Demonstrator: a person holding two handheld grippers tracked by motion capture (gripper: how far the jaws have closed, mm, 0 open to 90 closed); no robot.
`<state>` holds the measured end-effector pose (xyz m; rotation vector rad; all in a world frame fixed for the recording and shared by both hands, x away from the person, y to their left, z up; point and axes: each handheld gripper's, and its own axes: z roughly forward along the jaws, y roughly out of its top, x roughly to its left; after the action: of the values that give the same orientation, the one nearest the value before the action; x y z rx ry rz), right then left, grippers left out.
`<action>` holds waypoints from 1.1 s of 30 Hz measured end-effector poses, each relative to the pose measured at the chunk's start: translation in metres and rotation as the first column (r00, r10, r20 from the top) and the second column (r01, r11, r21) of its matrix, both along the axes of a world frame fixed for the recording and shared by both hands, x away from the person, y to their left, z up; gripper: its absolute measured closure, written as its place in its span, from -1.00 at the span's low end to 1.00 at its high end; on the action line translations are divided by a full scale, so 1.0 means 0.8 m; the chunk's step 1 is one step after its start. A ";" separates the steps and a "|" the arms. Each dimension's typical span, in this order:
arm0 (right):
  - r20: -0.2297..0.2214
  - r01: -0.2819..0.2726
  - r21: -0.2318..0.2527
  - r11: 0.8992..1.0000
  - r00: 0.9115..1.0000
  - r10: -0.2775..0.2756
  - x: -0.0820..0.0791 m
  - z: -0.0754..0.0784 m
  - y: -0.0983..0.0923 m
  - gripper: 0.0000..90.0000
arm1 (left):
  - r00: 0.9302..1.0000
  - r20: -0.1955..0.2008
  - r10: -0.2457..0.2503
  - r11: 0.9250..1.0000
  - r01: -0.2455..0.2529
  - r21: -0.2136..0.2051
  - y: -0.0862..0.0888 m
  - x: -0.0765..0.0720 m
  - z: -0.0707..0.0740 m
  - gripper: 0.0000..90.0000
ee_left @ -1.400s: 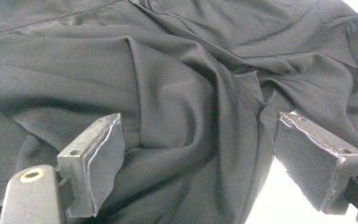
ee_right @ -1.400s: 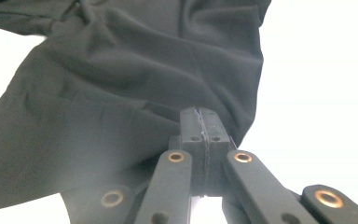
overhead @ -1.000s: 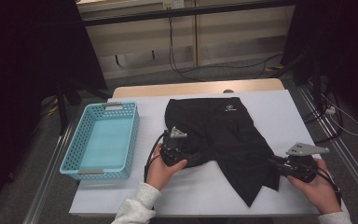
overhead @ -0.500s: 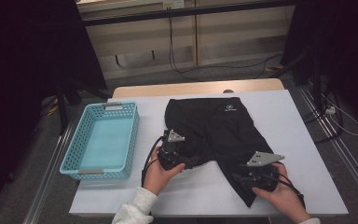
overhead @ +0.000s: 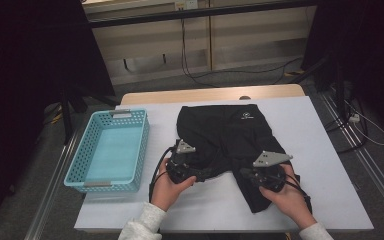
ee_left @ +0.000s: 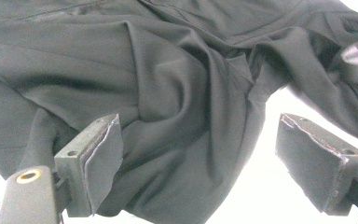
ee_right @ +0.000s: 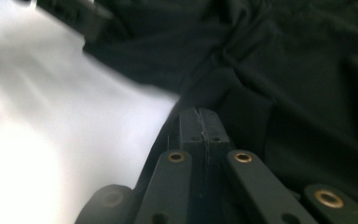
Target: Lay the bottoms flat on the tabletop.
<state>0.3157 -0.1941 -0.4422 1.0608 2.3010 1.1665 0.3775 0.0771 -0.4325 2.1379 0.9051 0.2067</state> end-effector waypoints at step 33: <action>0.002 0.274 -0.031 0.961 0.962 -0.274 -0.035 -0.003 -0.106 -0.30 | 1.000 -0.006 -0.028 0.999 0.028 -0.016 -0.006 -0.003 0.003 -0.66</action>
<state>0.2879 -0.2787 -0.4450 1.3195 2.0821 1.0168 0.3755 0.0723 -0.4301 2.1370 0.8768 0.1781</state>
